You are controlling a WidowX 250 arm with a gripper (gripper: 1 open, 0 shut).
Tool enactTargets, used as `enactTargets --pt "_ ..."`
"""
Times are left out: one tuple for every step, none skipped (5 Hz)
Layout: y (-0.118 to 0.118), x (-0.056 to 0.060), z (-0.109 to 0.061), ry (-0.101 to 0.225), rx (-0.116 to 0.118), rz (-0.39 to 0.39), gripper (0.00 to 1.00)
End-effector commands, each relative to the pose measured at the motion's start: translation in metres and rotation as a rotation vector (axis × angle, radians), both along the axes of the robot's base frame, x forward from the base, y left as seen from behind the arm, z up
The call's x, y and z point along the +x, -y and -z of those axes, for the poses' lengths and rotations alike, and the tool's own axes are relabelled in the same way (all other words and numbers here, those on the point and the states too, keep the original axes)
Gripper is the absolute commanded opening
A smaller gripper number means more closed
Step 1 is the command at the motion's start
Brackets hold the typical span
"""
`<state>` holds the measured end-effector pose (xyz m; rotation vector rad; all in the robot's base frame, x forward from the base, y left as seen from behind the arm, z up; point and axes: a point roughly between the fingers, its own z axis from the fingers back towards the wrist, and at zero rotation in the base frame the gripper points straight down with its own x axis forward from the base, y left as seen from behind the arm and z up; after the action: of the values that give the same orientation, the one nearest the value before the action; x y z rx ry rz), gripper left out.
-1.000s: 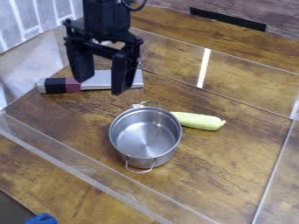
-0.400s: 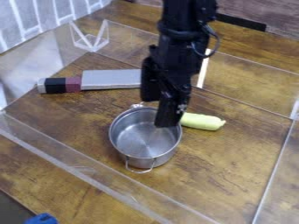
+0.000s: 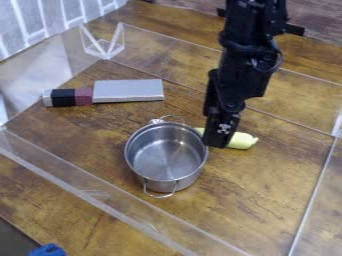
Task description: Move the toy knife to the left side of the table
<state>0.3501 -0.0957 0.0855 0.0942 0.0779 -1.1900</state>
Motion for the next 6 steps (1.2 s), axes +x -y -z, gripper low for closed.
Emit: enactTargets --pt "-0.008 0.016 -0.007 0.065 -0.027 0.000 1.00" --pt "-0.009 0.023 0.007 0.063 -0.039 0.002 1.00" --pt "0.002 0.031 0.006 0.059 -0.052 0.038 1.00" --pt "0.012 0.037 0.004 0.054 -0.072 0.076 1.00" --pt "0.016 0.041 0.011 0.052 -0.084 0.067 1.00" --pt "0.011 0.045 0.008 0.046 -0.098 0.084 1.00"
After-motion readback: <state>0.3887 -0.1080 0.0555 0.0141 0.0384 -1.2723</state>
